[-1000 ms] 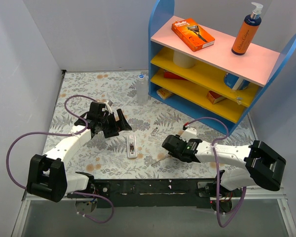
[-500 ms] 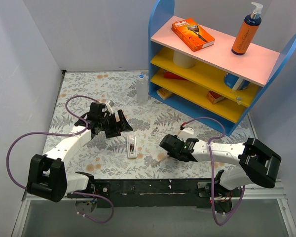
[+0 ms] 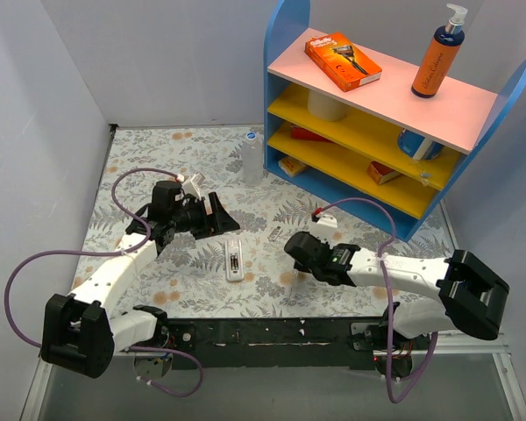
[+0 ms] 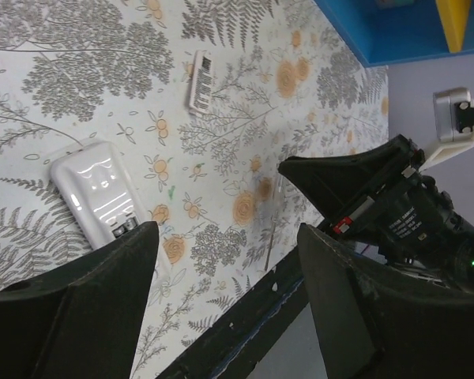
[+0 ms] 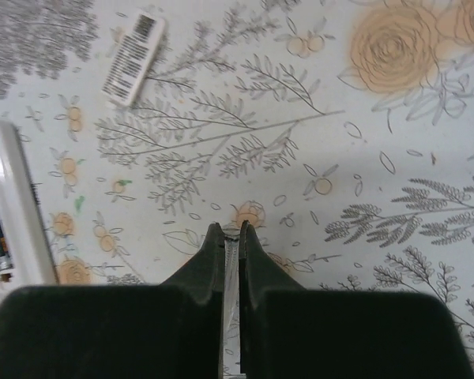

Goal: Unload the batteries from the remote control

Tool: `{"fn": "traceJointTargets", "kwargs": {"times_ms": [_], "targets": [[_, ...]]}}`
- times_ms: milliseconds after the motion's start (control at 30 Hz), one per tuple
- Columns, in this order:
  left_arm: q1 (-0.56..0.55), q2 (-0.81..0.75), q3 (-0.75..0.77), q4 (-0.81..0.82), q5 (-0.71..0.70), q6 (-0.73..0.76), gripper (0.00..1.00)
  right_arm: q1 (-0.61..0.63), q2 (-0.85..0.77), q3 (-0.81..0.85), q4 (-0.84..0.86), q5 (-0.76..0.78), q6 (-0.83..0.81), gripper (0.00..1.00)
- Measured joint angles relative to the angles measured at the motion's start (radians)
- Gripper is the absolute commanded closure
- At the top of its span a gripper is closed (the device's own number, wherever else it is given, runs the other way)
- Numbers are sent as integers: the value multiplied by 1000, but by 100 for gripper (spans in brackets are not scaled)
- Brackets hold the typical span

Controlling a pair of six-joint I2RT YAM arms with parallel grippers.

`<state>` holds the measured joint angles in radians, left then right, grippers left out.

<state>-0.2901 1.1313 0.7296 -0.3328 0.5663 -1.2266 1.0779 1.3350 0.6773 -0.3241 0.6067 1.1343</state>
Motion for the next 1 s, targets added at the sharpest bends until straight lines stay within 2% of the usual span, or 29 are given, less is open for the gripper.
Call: {"fn": "traceJointTargets", "kwargs": {"times_ms": [133,267,433,567,767,1000], "targets": [[0,-1,-28,50,105,-2,33,-12,-76,0,102,-20,-135,99],[-11,-4,-66,129,237,-34,34,-16,-232,-8,269,-65,-303,99],[-85,-17,-68,240,337,-93,35,-16,-441,-77,562,-155,-465,99],[-154,-21,-68,357,367,-156,37,-16,-529,-115,718,-216,-531,99],[-219,20,-69,550,401,-294,39,-16,-570,-152,852,-275,-584,99],[-292,29,-69,713,404,-402,40,-16,-597,-190,897,-290,-613,99]]}}
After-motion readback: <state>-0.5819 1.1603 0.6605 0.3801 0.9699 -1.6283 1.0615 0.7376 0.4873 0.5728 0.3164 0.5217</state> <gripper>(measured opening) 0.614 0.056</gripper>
